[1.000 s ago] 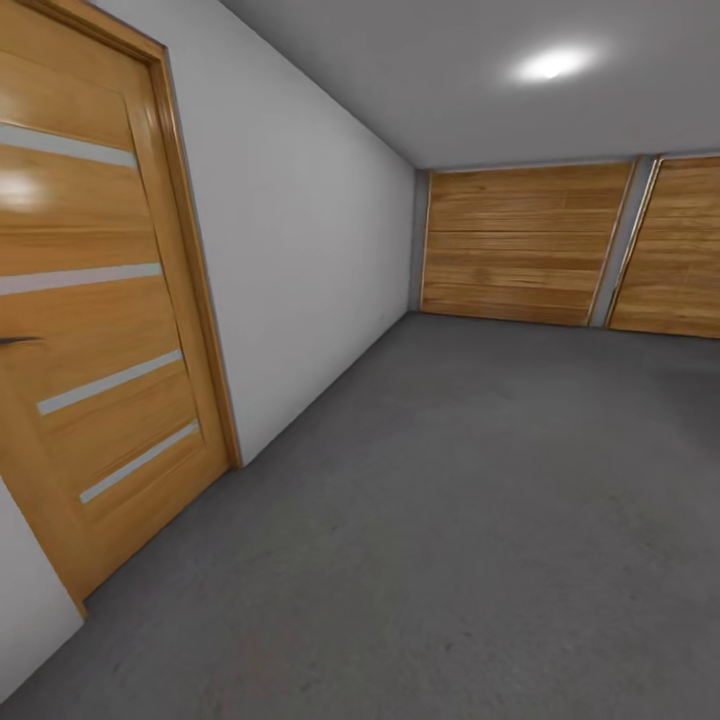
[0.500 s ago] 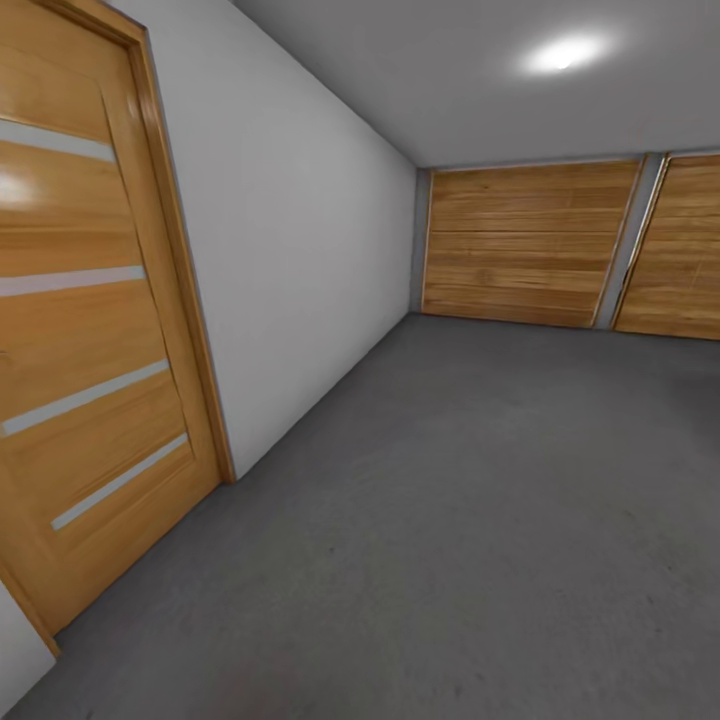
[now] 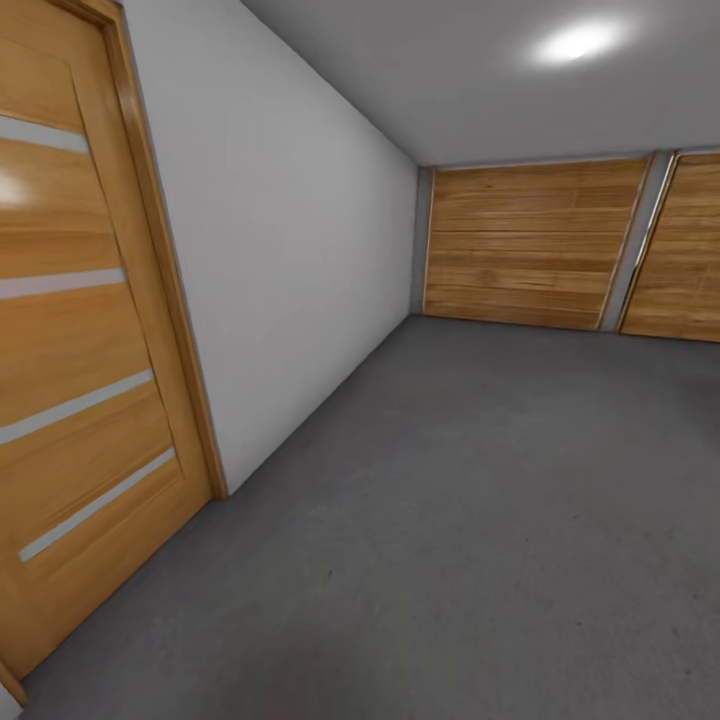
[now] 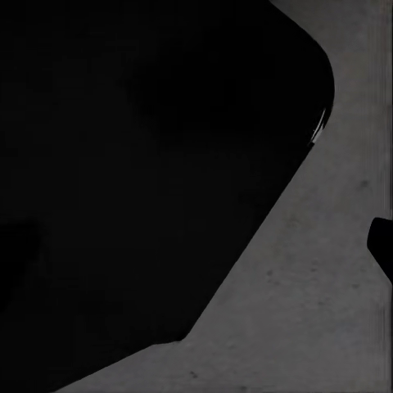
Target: Move the two storage containers from the living room to the garage. In the garage, place one container on the floor and stack the other container on top of it (either order is fine).
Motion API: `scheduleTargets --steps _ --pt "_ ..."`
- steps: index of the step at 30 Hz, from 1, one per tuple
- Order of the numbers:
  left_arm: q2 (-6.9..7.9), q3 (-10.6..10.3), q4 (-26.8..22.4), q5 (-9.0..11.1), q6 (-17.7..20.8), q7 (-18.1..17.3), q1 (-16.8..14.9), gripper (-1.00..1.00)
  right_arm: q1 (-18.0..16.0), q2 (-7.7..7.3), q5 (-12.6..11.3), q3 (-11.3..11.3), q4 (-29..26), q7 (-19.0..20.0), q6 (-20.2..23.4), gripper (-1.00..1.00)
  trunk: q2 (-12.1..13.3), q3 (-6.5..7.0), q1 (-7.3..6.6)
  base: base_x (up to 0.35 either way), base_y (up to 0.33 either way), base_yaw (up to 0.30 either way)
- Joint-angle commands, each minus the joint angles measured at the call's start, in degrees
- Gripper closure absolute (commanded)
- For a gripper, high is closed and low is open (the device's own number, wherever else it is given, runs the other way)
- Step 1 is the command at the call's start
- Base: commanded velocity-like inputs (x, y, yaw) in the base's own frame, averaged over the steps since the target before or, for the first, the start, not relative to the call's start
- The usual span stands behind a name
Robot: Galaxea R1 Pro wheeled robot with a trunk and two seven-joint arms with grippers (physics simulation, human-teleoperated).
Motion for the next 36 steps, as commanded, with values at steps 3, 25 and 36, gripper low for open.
scheduleTargets --steps 3,25,36 --pt "-0.02 0.1 0.0 0.1 -0.2 0.0 0.0 -1.0 0.0 0.11 -0.1 0.1 0.0 0.0 -0.1 -1.0 0.0 -0.04 0.03 0.307 0.0 0.0" --pt "0.03 0.0 0.0 0.5 -0.1 0.0 0.0 -1.0 0.0 0.13 -0.2 -0.2 0.0 0.0 -0.1 -1.0 0.0 -0.04 0.03 0.287 0.0 0.0" --pt "0.03 0.0 0.0 0.5 -0.2 0.0 0.0 -1.0 0.0 0.13 -0.3 -0.3 0.0 0.0 0.0 -1.0 0.0 -0.04 0.03 0.32 0.0 0.035"
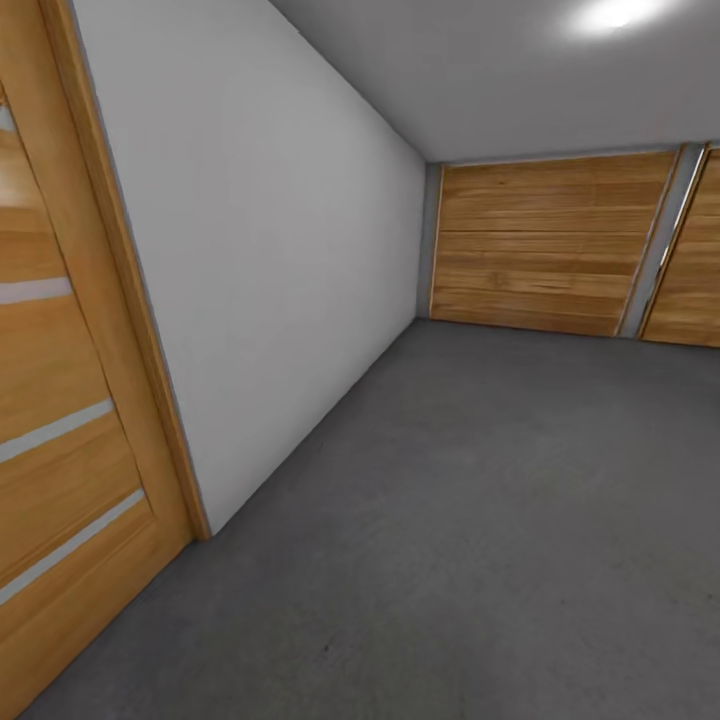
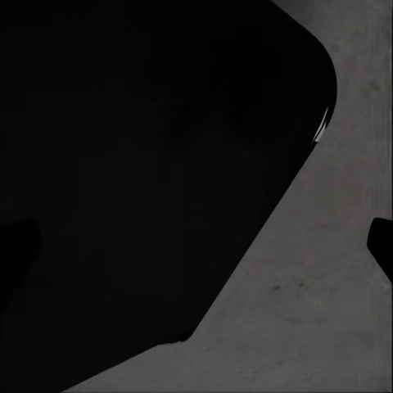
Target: Move the two storage containers from the living room to the garage. In the garage, place one container on the floor and stack the other container on top of it (either order is fine).
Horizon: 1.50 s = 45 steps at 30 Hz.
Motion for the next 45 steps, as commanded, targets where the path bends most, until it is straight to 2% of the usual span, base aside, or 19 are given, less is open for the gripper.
scheduleTargets --steps 1,14,27,37,45 --pt "0.0 0.1 0.0 0.1 -0.1 0.0 0.0 -1.0 0.0 0.0 0.0 0.1 0.0 0.0 -0.2 -1.0 0.0 -0.04 0.03 0.315 0.0 0.212" --pt "0.0 0.1 0.0 0.1 -0.2 0.0 0.0 -1.0 0.0 0.0 0.0 0.0 0.0 0.0 -0.3 -1.0 0.0 -0.04 0.03 0.254 0.0 0.266" --pt "0.0 0.1 0.0 0.1 -0.2 0.0 0.0 -1.0 0.0 0.0 -0.1 -0.1 0.0 0.1 -0.9 -1.0 0.0 -0.04 0.03 0.008 0.0 0.136" --pt "-0.01 0.0 0.0 0.1 -0.1 0.0 0.0 -1.0 0.0 0.0 -0.2 -0.1 0.0 0.0 -1.0 -1.0 0.0 -0.04 0.03 0.007 0.0 0.254" --pt "0.0 0.0 0.0 0.1 -0.2 0.0 0.0 -1.0 0.0 0.0 -0.2 -0.1 0.0 0.0 -1.0 -1.0 0.0 -0.04 0.03 0.204 0.0 0.275"
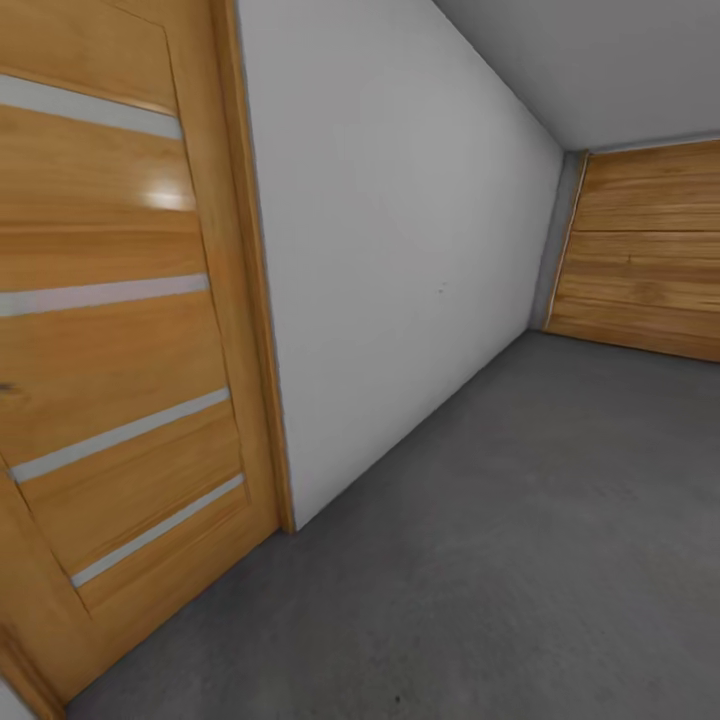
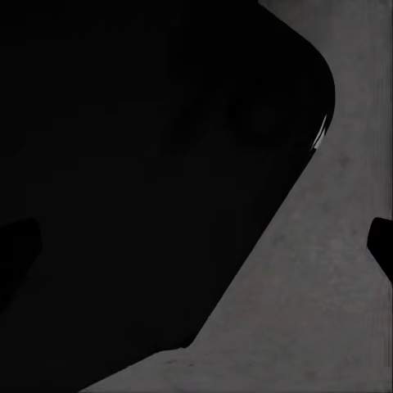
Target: Move the two storage containers from the living room to the garage. In the garage, place one container on the floor and stack the other container on top of it (either order is fine).
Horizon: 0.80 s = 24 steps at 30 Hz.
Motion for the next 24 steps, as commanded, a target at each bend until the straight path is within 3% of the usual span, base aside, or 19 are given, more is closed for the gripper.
scheduleTargets --steps 1,8,24 --pt "0.0 0.0 0.0 0.1 -0.1 0.0 0.0 -1.0 0.0 -0.01 -0.1 0.1 0.0 0.0 -0.2 -1.0 0.0 -0.04 0.0 0.05 0.0 0.276" --pt "0.05 0.0 0.0 0.2 -0.1 0.0 0.0 -1.0 0.0 -0.05 -0.1 0.1 0.0 0.0 -0.1 -1.0 0.0 -0.04 0.0 0.081 0.0 0.099" --pt "0.0 0.0 0.0 0.2 -0.1 -0.1 0.0 -1.0 0.0 -0.01 -0.1 0.1 0.0 0.0 -0.1 -1.0 0.0 -0.04 0.0 0.31 0.0 0.005"
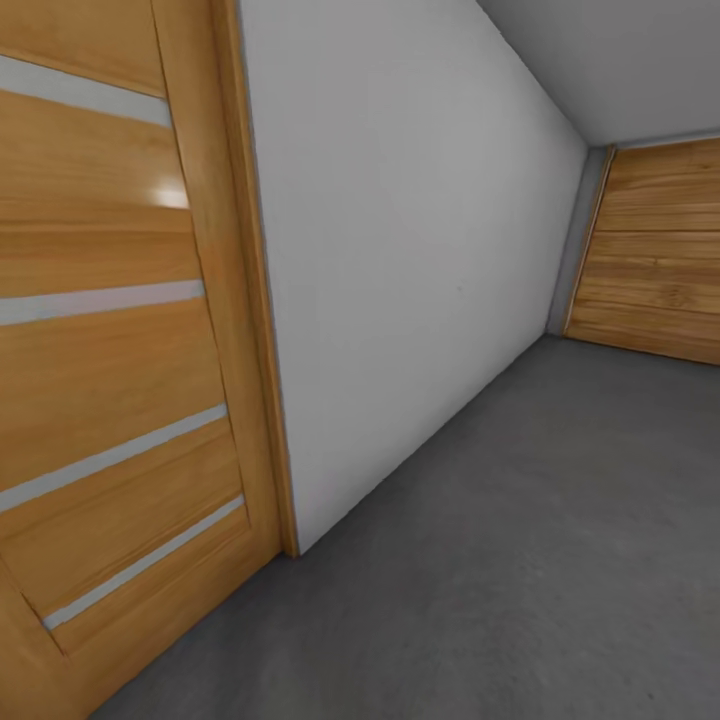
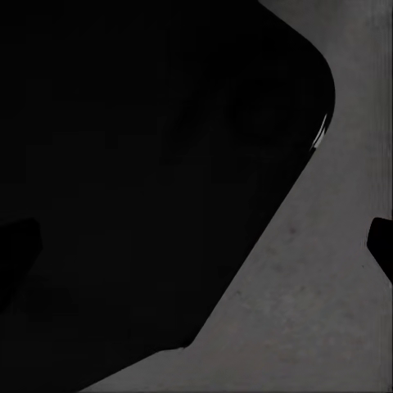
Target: Move the two storage containers from the living room to the garage. In the garage, place one container on the floor and stack the other container on top of it (either order is fine).
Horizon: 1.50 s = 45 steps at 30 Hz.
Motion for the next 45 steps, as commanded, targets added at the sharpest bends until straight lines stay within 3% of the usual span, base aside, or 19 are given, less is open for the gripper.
scheduleTargets --steps 1,12,45 --pt "0.0 0.0 0.0 0.1 -0.1 0.0 0.0 -1.0 0.0 0.0 0.0 0.1 0.0 0.0 -0.2 -1.0 0.0 -0.04 0.03 0.321 0.0 0.12" --pt "0.0 0.0 0.0 0.1 -0.1 0.0 0.0 -1.0 0.0 -0.01 0.0 0.1 0.0 0.0 -0.2 -1.0 0.0 -0.04 0.03 0.246 0.0 0.242" --pt "0.0 0.2 0.0 0.1 -0.2 0.0 0.0 -1.0 0.0 0.0 0.0 0.1 0.0 0.0 -0.2 -1.0 0.0 -0.04 0.03 0.006 0.0 0.271"
